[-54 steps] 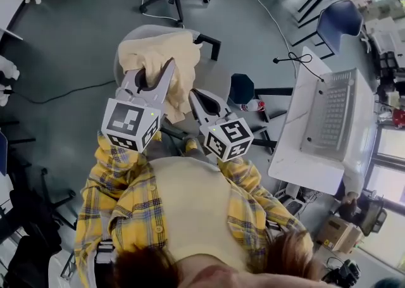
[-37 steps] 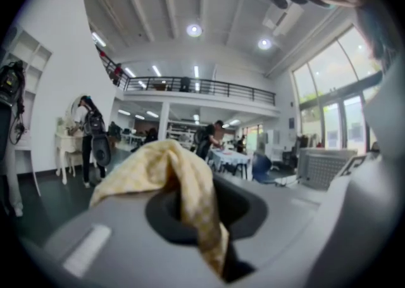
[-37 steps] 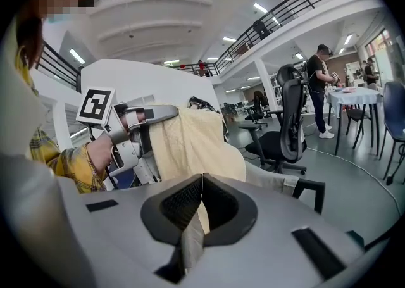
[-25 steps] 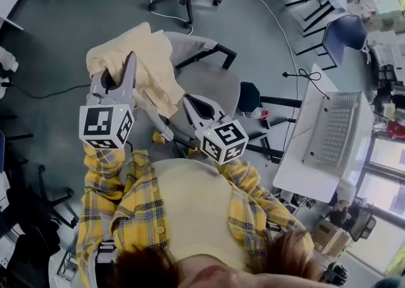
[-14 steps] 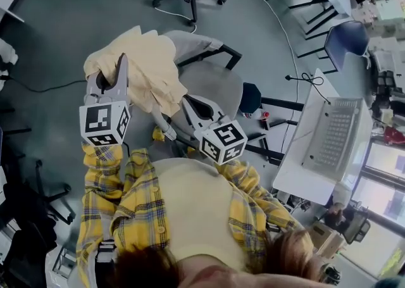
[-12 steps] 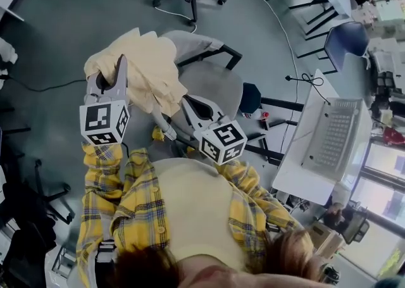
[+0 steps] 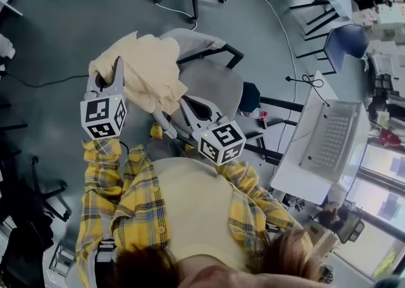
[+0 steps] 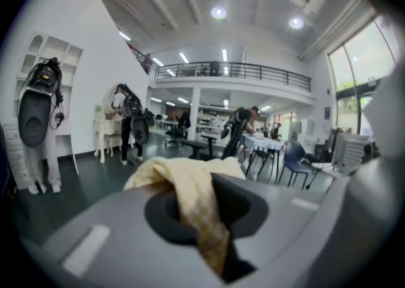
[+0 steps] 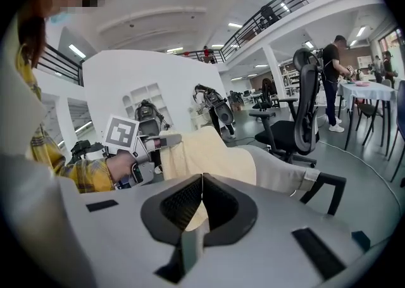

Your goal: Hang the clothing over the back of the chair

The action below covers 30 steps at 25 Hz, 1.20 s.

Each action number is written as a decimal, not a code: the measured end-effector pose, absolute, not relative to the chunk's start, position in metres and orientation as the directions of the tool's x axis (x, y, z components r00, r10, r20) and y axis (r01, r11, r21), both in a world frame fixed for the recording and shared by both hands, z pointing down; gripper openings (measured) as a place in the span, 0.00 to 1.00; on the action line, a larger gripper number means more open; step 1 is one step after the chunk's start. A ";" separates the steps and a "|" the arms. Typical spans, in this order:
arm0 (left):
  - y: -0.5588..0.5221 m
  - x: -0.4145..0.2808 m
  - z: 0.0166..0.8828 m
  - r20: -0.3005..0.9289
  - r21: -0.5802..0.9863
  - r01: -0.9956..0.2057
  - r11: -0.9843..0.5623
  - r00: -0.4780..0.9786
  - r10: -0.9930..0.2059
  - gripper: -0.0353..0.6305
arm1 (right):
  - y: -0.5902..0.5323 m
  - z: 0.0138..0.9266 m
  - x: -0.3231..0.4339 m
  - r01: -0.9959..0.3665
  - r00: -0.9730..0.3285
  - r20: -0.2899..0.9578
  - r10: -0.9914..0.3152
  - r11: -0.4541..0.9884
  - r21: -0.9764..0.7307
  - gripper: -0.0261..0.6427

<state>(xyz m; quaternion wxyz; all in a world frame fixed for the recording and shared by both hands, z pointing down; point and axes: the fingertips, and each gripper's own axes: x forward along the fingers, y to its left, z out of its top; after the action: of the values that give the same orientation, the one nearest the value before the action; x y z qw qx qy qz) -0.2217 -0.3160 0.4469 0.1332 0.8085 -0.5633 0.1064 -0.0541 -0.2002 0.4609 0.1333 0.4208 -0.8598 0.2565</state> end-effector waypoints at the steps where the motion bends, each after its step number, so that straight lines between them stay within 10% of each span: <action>1: -0.317 -0.224 0.451 0.328 0.103 -0.941 -0.324 0.339 -0.882 0.12 | -0.201 0.461 -0.054 -0.792 -0.610 0.447 -0.654 0.514 -0.329 0.06; 30: -0.287 -0.251 0.549 0.490 0.341 -0.895 -0.288 0.431 -0.758 0.27 | -0.195 0.471 -0.072 -0.774 -0.631 0.472 -0.616 0.539 -0.331 0.06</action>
<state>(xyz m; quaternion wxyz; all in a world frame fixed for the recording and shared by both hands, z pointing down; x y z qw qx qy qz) -0.2513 -0.2874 0.5495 0.2920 0.7938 -0.5203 0.1175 -0.0723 -0.1953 0.4713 0.1509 0.4023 -0.8641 0.2620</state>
